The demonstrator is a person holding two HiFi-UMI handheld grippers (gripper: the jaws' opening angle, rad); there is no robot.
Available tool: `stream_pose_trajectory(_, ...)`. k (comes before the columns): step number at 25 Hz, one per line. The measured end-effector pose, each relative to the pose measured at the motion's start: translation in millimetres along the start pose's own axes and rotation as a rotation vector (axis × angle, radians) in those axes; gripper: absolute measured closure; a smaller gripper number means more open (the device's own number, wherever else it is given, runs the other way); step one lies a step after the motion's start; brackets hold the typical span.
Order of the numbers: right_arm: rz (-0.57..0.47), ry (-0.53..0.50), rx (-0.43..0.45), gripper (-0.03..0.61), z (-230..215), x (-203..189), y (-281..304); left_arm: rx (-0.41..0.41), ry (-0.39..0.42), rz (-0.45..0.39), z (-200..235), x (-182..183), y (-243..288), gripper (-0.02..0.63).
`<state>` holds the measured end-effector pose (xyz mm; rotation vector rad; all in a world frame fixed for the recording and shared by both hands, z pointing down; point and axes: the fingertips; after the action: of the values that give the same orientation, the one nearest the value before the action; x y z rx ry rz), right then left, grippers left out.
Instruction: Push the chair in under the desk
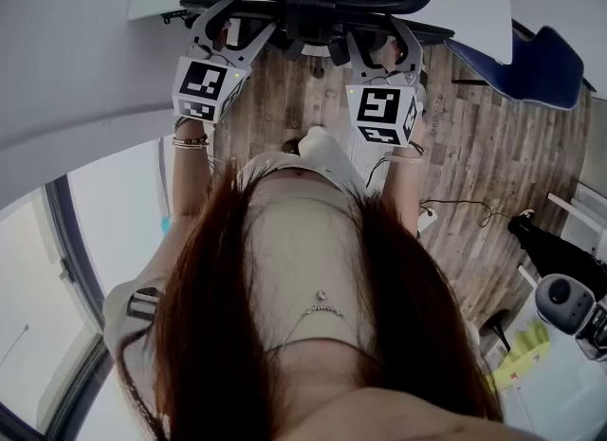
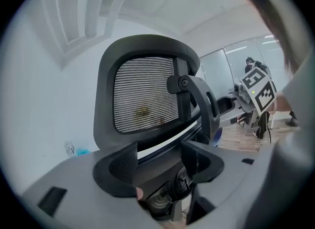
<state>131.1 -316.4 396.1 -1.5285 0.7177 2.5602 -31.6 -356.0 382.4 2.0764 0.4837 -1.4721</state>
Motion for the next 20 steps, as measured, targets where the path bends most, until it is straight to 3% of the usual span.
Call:
stream_pose_trajectory(10, -0.011, 0.055, -0.019, 0.333, 10, 1, -15, 0.041, -0.026, -0.049, -1, 7, -27, 0.348)
stream_pose_trajectory(20, -0.057, 0.105, -0.043, 0.369, 14, 10, -39, 0.034, -0.058, -0.072, -11, 11, -45, 0.417)
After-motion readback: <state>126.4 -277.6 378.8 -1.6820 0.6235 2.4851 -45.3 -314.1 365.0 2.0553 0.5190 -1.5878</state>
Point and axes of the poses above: the fingertips, and each gripper's own axes: y forward along the fingers, z to its left, x out of its top, and after that the axes turned 8 degrees about x, right-handed
